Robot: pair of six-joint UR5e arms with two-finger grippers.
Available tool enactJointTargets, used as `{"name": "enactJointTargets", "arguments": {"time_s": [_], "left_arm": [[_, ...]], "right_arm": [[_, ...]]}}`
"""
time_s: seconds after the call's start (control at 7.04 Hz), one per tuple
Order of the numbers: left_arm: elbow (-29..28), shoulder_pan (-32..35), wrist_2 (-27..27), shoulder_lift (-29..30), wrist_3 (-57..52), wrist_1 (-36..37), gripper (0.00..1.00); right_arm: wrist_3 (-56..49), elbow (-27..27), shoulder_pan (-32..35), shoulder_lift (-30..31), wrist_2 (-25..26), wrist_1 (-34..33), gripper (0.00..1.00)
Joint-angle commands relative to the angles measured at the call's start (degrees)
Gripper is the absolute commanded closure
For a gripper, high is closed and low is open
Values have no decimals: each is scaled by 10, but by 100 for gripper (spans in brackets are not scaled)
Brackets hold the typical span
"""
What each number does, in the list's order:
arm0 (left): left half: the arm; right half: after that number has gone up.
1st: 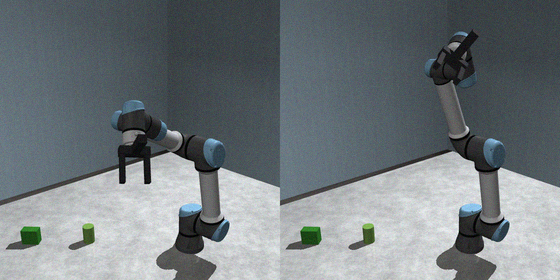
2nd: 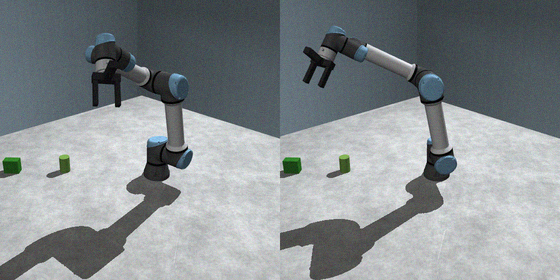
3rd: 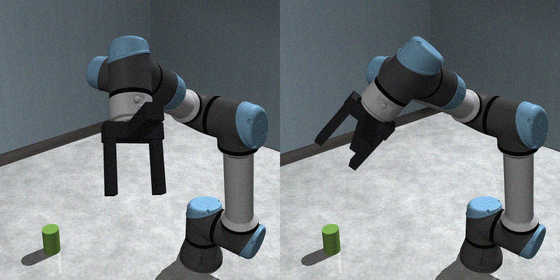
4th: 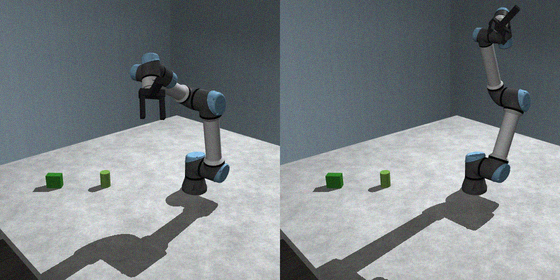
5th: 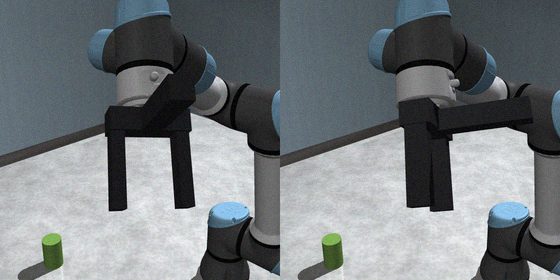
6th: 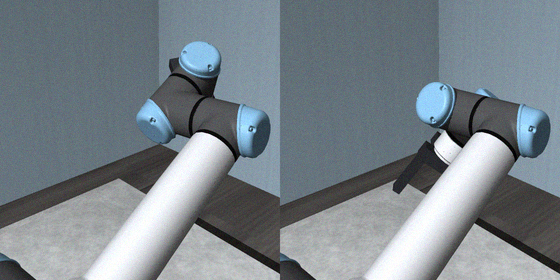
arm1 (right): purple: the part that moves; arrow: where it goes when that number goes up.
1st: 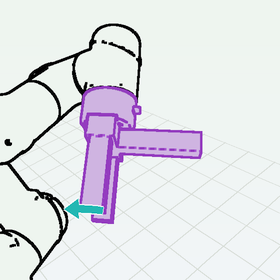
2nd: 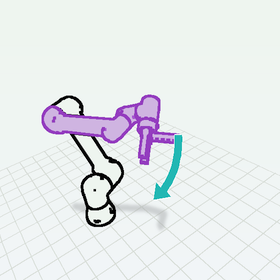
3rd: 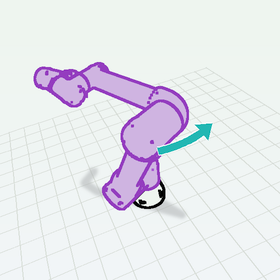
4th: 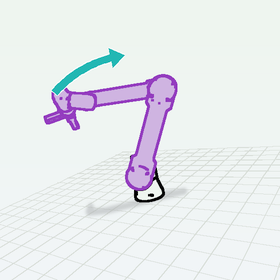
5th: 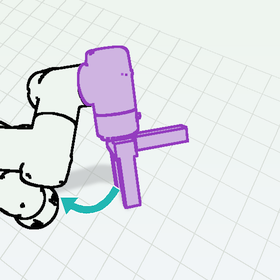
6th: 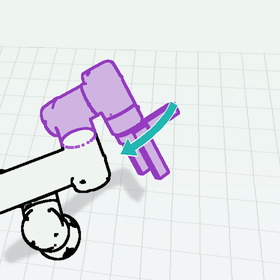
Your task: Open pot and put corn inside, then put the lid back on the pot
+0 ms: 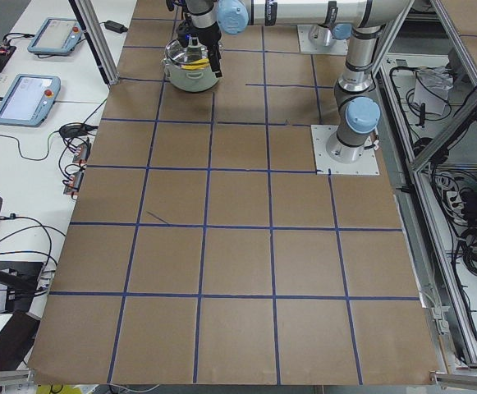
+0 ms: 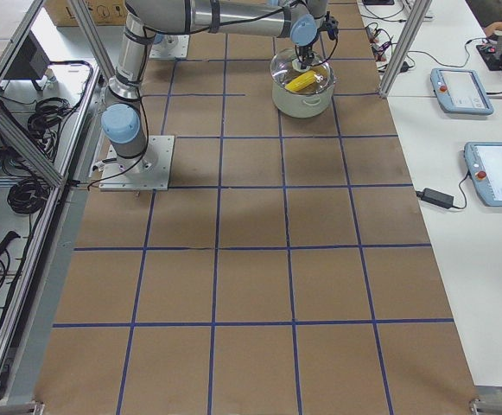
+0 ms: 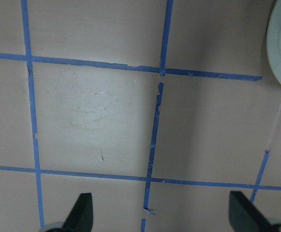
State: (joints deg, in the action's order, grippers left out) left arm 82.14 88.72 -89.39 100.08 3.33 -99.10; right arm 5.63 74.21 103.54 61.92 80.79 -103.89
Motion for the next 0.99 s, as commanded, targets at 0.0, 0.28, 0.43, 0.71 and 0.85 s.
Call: {"name": "enactJointTargets", "arguments": {"time_s": [0.0,0.28,0.43,0.71,0.85], "left_arm": [[0,0,0,-1,1,1,0],[1,0,-1,-1,2,21,0],[3,0,0,0,5,42,0],[3,-2,0,0,5,67,0],[3,-3,0,0,5,81,0]], "right_arm": [[0,-1,0,-1,1,-1,69],[-7,-21,0,-13,2,4,68],[-8,-32,0,-19,2,10,68],[-9,-36,0,-24,3,12,68],[-10,-35,-1,-26,3,13,69]]}}
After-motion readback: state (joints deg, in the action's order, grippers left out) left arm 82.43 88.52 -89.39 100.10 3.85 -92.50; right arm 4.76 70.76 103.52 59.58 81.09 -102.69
